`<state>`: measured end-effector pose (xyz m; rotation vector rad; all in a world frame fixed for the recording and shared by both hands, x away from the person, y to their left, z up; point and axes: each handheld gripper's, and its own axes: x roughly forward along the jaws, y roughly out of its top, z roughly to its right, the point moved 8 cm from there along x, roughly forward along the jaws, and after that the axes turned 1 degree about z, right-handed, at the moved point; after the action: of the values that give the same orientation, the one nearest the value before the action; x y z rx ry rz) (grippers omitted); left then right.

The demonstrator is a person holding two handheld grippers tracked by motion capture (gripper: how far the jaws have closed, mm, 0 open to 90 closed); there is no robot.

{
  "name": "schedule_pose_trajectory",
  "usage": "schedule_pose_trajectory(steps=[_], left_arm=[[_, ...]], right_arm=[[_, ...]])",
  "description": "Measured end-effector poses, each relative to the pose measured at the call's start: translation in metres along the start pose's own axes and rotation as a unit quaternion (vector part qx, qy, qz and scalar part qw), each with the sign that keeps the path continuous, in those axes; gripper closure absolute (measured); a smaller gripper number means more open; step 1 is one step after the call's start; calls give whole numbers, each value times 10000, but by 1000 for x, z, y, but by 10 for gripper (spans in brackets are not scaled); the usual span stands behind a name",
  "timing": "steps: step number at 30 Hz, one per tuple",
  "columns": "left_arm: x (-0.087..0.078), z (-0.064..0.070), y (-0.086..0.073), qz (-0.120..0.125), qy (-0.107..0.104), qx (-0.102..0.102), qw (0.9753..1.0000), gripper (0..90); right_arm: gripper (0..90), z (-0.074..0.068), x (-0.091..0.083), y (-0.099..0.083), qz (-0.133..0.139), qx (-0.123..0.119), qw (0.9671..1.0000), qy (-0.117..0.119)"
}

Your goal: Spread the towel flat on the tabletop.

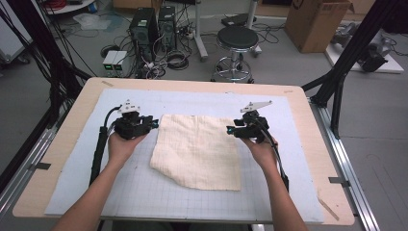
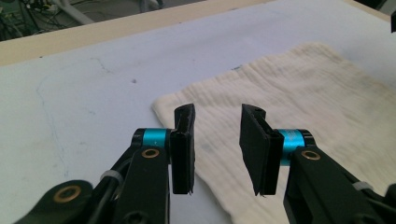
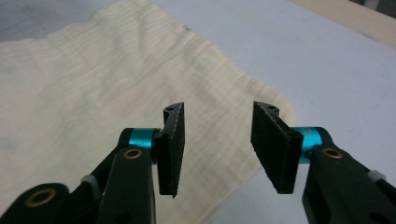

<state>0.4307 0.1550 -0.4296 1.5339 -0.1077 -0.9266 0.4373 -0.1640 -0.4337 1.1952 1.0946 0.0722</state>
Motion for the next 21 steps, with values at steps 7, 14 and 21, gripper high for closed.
schedule_pose_trajectory(steps=[7,14,21], left_arm=[[-31,15,-17,244,-271,76,9993,611],[-59,39,-42,332,-605,241,9973,578],[-74,54,-69,295,-727,252,9966,560]], right_arm=[[497,-31,-22,-3,442,-217,9985,244],[475,-63,-34,-33,509,-346,9969,498],[465,-86,-36,-62,475,-385,9958,675]])
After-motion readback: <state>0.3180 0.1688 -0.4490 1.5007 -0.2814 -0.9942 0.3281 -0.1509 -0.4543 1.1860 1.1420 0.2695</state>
